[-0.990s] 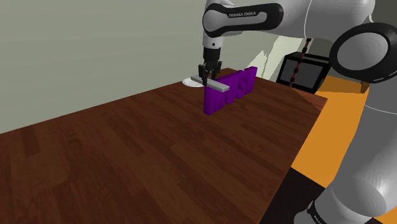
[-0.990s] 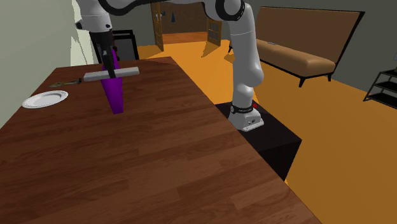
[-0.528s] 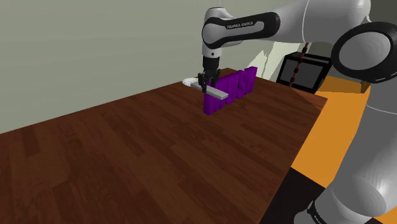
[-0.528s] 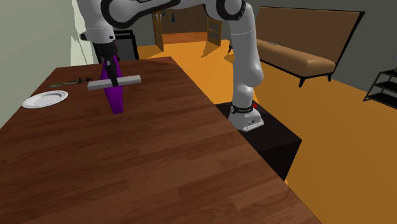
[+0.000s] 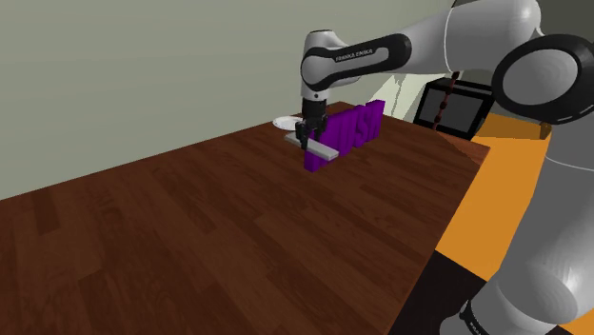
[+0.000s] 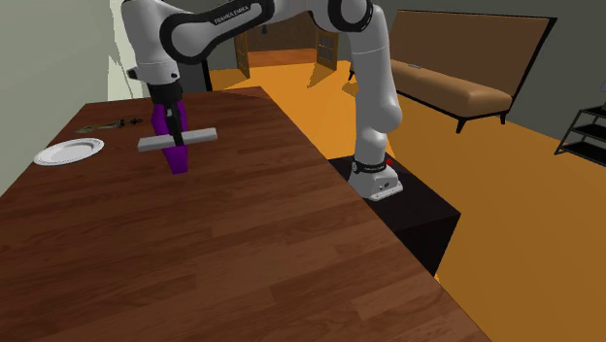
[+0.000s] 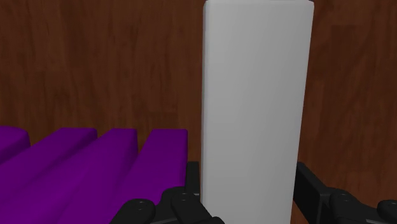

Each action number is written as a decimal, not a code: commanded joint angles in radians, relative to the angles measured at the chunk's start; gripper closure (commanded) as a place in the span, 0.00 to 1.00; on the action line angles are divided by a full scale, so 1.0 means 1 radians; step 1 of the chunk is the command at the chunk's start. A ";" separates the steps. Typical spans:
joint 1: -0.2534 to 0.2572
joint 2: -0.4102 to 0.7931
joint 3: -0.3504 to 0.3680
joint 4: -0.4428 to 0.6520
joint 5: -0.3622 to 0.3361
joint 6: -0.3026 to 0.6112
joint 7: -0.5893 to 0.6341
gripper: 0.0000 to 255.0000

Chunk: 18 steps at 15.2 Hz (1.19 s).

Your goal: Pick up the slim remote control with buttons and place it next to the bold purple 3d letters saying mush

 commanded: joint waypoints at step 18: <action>0.003 0.077 -0.008 -0.153 -0.024 0.228 0.018 1.00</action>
